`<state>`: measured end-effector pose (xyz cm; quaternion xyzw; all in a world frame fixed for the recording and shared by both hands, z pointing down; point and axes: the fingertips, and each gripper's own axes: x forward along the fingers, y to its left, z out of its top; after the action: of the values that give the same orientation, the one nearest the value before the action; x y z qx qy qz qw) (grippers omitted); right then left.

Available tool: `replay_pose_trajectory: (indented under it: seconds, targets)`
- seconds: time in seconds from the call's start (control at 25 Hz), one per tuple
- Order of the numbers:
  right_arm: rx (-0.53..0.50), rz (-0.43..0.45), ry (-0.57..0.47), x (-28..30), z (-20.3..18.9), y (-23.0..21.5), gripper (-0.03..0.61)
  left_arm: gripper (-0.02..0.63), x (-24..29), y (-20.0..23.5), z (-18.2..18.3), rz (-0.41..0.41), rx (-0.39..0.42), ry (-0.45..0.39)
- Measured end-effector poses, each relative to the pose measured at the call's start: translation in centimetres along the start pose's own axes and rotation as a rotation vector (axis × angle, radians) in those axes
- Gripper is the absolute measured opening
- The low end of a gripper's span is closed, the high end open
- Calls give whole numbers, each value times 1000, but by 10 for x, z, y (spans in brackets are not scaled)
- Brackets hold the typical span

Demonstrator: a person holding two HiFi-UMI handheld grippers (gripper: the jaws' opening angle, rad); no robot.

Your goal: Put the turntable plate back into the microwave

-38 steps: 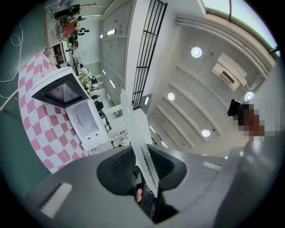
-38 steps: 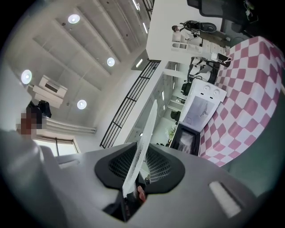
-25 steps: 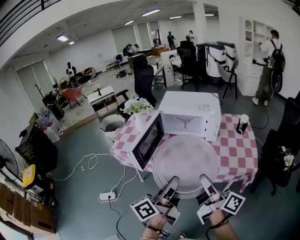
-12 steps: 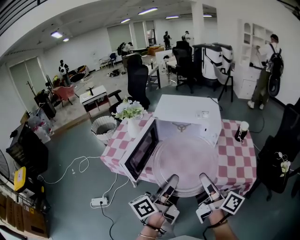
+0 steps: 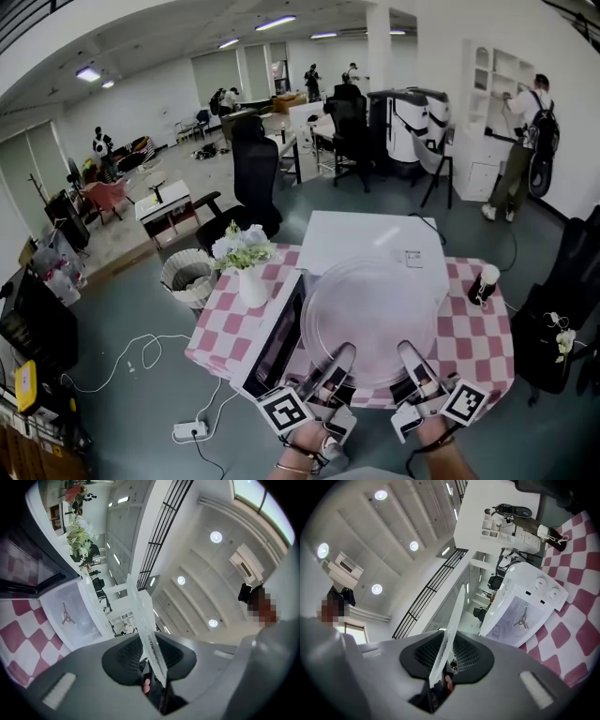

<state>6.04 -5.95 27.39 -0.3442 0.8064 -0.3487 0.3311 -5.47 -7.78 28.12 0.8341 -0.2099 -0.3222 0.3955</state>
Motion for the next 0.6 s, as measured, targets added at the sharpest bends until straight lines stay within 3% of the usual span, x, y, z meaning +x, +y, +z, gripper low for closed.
replay_pose_trajectory:
  seconds: [0.28,0.44,0.6]
  targets:
    - [6,-5,-25,51,12,-25,64,64,31,34,38,-16,0,26]
    - [8,-7,-25,57,14,-37,64,63,39,44,43,-11,32,47]
    - [16,-14,-20,57,16,-44,64,63,41,49,38,-2,10,39]
